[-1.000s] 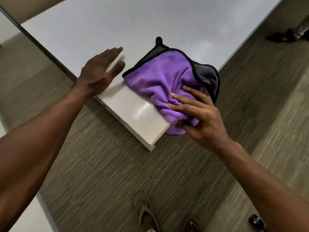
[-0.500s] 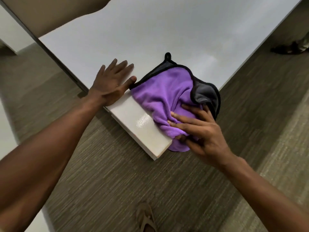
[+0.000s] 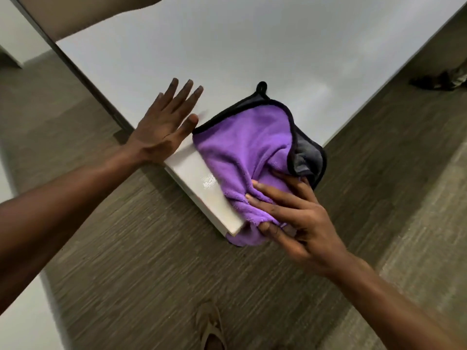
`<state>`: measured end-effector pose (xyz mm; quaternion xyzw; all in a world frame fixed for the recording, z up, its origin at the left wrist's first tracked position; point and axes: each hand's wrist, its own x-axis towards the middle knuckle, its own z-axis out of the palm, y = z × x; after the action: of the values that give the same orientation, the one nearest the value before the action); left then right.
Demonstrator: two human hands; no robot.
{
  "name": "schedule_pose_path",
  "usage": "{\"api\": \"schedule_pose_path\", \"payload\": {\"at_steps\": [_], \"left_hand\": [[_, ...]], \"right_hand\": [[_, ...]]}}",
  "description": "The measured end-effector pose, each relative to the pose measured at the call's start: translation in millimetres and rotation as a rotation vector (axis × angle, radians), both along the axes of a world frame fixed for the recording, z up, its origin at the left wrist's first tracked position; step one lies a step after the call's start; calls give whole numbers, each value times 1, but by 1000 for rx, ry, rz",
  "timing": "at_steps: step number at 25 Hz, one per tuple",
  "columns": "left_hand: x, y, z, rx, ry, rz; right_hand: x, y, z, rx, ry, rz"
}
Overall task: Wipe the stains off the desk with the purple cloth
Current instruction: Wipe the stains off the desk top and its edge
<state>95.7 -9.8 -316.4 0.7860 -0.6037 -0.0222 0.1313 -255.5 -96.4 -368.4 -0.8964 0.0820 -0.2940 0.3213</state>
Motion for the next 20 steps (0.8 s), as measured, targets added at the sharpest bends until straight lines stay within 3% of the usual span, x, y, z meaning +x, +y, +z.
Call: {"api": "schedule_pose_path", "payload": {"at_steps": [4, 8, 14, 20], "left_hand": [[-3, 5, 0, -9, 13, 14], [-11, 5, 3, -29, 9, 30], [-10, 2, 0, -27, -1, 53], [-13, 3, 3, -17, -3, 49]], "right_hand": [[1, -35, 3, -163, 86, 106], [5, -74, 1, -371, 108, -29], [11, -46, -6, -380, 2, -98], [21, -53, -8, -533, -34, 85]]}}
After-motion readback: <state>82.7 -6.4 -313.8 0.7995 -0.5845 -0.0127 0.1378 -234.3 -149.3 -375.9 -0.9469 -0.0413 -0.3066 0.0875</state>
